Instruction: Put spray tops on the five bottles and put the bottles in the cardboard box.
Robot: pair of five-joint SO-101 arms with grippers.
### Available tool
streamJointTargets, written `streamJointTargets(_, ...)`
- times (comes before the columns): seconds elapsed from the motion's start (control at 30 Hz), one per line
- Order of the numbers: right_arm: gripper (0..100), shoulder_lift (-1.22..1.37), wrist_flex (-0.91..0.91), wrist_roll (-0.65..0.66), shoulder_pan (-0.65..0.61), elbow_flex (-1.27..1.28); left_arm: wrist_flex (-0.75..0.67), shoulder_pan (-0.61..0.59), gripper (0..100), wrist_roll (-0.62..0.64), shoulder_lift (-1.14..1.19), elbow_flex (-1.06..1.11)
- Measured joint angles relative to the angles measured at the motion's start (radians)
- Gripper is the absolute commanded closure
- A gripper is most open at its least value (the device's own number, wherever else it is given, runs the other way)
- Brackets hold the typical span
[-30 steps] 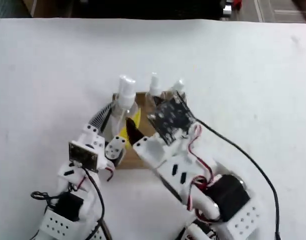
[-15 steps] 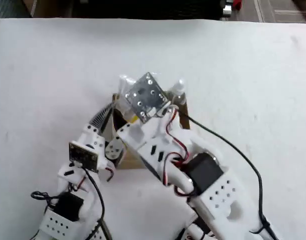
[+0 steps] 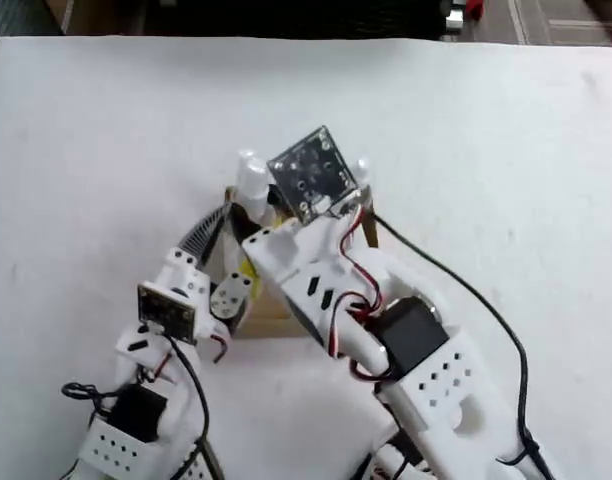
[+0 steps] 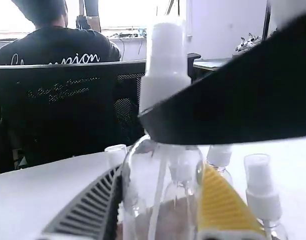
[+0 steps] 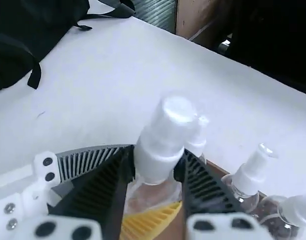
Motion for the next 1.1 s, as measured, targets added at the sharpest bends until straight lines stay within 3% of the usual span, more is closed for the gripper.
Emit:
streamJointTargets(0.13, 88.9, -0.014, -0.008, -0.002, 0.008, 0.031, 0.000, 0.005, 98, 0.000, 0.002, 0.000)
streamJointTargets(0.27, 98.6, -0.011, -0.014, -0.002, 0.008, 0.035, 0.002, 0.003, 98, 0.000, 0.002, 0.000)
streamJointTargets(0.47, 98.1, -0.011, -0.015, -0.002, 0.015, 0.035, 0.002, 0.000, 97, 0.002, 0.002, 0.000)
streamJointTargets(0.63, 98.1, -0.006, -0.038, -0.002, 0.018, 0.040, 0.014, -0.002, 84, 0.003, 0.002, 0.000)
streamJointTargets(0.9, 98.1, 0.000, -0.207, -0.002, 0.018, 0.198, 0.198, -0.005, 81, 0.003, 0.002, -0.029)
streamJointTargets(1.1, 98.1, -0.011, -0.233, -0.002, 0.025, 0.219, 0.216, -0.003, 77, 0.005, 0.002, -0.043)
